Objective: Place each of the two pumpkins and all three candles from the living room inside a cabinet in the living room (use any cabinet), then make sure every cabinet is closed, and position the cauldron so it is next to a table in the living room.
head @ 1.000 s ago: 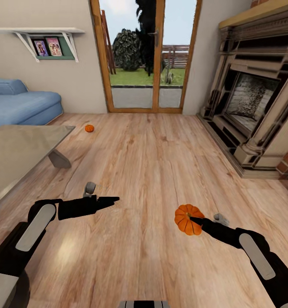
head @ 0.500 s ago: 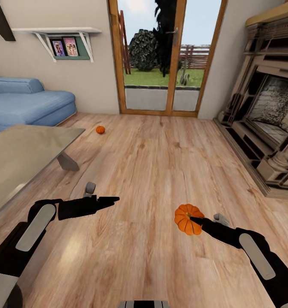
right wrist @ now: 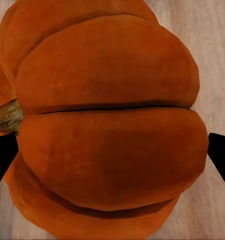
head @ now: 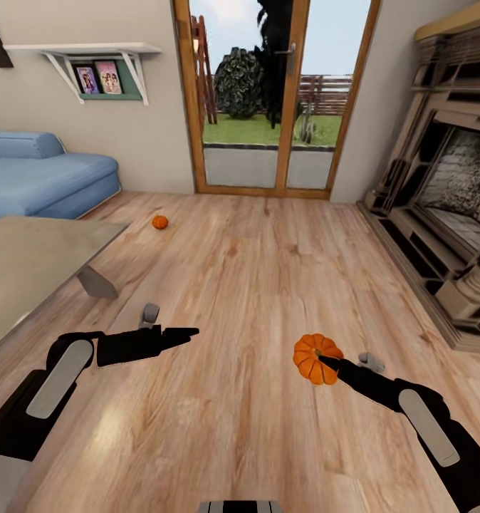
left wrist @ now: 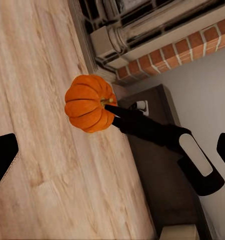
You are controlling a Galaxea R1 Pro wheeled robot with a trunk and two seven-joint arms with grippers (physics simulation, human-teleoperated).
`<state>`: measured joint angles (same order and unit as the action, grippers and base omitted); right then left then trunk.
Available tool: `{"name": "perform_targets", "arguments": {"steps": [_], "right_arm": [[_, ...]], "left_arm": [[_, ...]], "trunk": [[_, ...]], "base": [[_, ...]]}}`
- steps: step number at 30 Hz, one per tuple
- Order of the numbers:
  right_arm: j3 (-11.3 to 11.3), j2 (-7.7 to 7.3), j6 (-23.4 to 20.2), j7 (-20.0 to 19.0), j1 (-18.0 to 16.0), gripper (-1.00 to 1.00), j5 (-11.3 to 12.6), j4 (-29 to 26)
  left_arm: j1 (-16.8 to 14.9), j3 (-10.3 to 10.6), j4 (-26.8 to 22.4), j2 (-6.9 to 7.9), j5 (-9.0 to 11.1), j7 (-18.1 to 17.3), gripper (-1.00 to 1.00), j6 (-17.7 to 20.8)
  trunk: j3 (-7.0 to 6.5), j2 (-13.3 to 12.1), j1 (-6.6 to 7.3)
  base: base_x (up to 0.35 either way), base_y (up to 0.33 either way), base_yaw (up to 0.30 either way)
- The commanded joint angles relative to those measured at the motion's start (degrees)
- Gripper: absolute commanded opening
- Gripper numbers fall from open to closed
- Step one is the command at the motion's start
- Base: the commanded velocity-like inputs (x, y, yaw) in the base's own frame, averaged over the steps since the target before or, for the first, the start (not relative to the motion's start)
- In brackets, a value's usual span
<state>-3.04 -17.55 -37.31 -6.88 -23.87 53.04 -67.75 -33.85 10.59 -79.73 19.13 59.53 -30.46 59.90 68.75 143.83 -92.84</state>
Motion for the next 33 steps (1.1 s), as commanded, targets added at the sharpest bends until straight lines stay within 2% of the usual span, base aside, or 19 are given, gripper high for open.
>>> {"name": "perform_targets", "arguments": {"steps": [1,23,33], "right_arm": [[0.0,-0.03,-0.1,-0.1,0.0,-1.00,0.3,0.0],[0.1,-0.03,0.0,-0.1,0.0,-1.00,0.7,0.0],[0.0,-0.03,0.0,-0.1,0.0,-1.00,0.6,0.0]], "left_arm": [[0.0,0.0,0.0,0.03,-0.3,-0.3,1.00,0.1],[0.0,0.0,0.0,0.03,-0.3,-0.3,1.00,0.1],[0.0,0.0,0.0,0.03,-0.3,-0.3,1.00,0.1]], "trunk": [[0.05,0.0,-0.02],[0.05,0.0,-0.02],[0.05,0.0,-0.02]], "base": [[0.327,-0.123,0.000],[0.326,-0.123,0.003],[0.326,-0.123,0.227]]}}
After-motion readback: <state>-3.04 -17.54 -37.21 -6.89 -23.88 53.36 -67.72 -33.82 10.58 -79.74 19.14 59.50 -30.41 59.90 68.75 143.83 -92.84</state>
